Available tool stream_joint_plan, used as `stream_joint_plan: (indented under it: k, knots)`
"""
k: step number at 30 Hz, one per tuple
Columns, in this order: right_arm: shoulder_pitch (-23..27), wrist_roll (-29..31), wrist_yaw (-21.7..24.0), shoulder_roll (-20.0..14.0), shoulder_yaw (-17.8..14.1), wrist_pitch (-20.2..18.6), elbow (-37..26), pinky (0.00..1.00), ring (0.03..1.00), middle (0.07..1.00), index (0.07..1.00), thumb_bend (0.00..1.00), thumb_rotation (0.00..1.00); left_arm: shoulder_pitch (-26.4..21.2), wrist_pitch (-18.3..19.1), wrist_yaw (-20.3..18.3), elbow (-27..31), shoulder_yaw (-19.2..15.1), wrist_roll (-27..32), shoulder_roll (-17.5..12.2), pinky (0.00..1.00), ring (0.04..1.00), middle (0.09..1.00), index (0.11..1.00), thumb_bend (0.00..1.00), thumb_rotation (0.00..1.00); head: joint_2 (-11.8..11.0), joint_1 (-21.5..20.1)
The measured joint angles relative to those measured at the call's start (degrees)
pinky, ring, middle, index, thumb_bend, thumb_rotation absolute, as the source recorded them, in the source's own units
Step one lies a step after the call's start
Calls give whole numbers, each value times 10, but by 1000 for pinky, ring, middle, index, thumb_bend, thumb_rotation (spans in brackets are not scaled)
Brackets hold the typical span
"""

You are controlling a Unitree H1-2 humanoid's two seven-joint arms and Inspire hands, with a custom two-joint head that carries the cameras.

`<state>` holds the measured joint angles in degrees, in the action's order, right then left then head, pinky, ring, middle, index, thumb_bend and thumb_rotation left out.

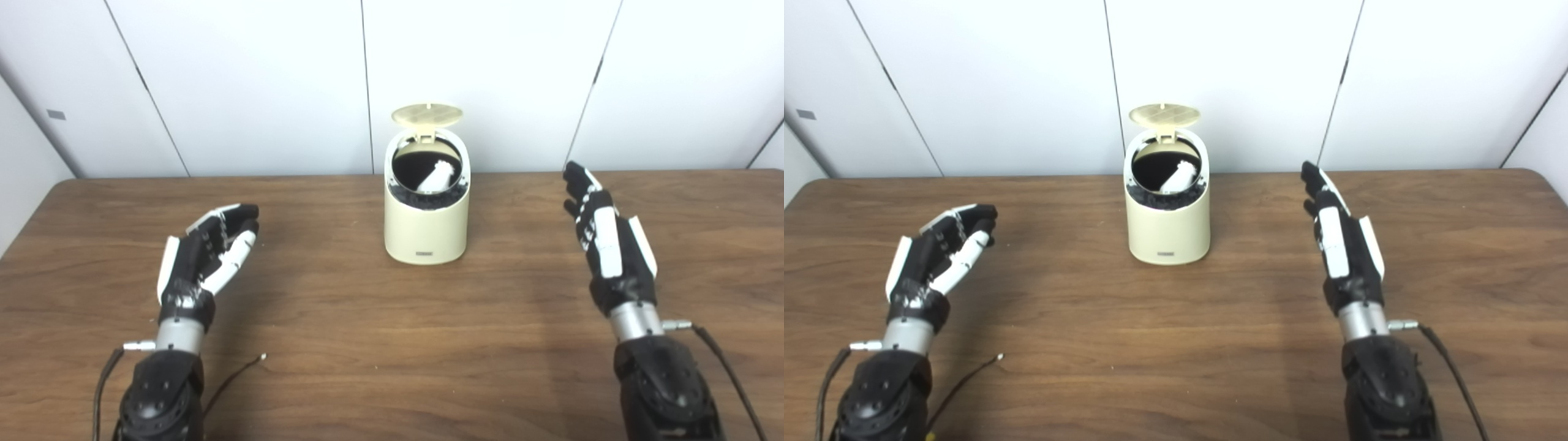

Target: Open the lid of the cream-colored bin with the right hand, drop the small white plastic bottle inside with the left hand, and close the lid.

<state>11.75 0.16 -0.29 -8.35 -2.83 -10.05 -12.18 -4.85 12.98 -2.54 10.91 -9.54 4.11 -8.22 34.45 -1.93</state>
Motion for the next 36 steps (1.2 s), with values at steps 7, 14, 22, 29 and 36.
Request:
stream_joint_plan:
  k: [7,14,22,29,36]
  knots:
    - [101,-99,37,-51,73,-58,-12,884,929,929,893,623,1000,22,-25,-9,-31,5,37,18,1000,1000,997,977,441,1000,-3,-5]
    - [189,-175,78,-76,116,-85,12,787,872,907,889,547,1000,28,-83,-3,-62,8,38,38,996,976,974,959,410,1000,-4,-4]
    - [254,-228,116,-90,149,-115,77,831,903,921,909,515,1000,36,-132,1,-82,23,14,34,982,966,960,938,422,1000,-5,-1]
    - [300,-257,117,-88,170,-98,138,841,917,913,862,516,1000,36,-135,5,-82,31,4,35,980,975,960,938,405,1000,-7,3]
    - [305,-287,145,-107,197,-91,139,906,992,973,773,548,1000,36,-143,19,-89,41,-13,41,982,976,957,933,411,997,-10,8]
